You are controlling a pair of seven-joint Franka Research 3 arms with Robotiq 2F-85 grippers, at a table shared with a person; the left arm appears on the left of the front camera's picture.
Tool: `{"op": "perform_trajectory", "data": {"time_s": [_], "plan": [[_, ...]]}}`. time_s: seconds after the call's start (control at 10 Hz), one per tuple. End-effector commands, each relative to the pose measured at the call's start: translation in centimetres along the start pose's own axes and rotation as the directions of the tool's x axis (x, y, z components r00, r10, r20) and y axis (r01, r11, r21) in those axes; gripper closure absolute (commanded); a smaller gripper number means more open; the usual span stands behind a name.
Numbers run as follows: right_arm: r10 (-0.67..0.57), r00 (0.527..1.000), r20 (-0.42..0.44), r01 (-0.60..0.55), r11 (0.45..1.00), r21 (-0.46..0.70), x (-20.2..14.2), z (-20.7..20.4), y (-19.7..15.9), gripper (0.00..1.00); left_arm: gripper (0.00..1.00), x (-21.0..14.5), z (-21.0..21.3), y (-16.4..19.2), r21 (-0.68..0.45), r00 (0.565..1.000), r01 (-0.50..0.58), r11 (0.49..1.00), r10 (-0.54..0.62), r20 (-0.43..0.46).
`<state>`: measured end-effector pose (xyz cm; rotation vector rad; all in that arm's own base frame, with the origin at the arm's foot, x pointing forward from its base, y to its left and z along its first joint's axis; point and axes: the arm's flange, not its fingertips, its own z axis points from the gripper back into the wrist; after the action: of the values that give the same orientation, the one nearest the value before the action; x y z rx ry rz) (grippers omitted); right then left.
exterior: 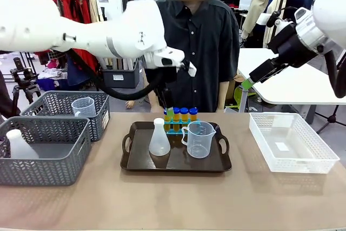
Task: Prepare the laboratory tools.
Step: Pick up one Small flask and place it on the Handle tray.
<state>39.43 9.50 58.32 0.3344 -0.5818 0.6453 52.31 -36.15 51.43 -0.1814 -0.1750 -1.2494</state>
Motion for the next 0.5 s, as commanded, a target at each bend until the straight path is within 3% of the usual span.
{"op": "perform_trajectory", "data": {"time_s": [0.0, 0.2, 0.4], "plan": [[-0.002, 1.0, 0.005, 0.002, 1.0, 0.009, 0.0, 0.1, 0.0, 0.0, 0.0, -3.0, 3.5, -0.3, 0.008, 0.998, -0.011, 1.0, 0.011, 0.062], [-0.002, 1.0, 0.005, 0.002, 1.0, 0.009, 0.0, 0.1, 0.0, 0.0, 0.0, -5.8, 8.9, -0.7, 0.021, 0.985, -0.036, 0.999, 0.032, 0.169], [-0.002, 1.0, 0.005, 0.002, 1.0, 0.009, 0.0, 0.1, 0.0, 0.0, 0.0, -9.0, 14.2, -0.7, 0.121, 0.961, -0.103, 0.987, 0.067, 0.267]]}}
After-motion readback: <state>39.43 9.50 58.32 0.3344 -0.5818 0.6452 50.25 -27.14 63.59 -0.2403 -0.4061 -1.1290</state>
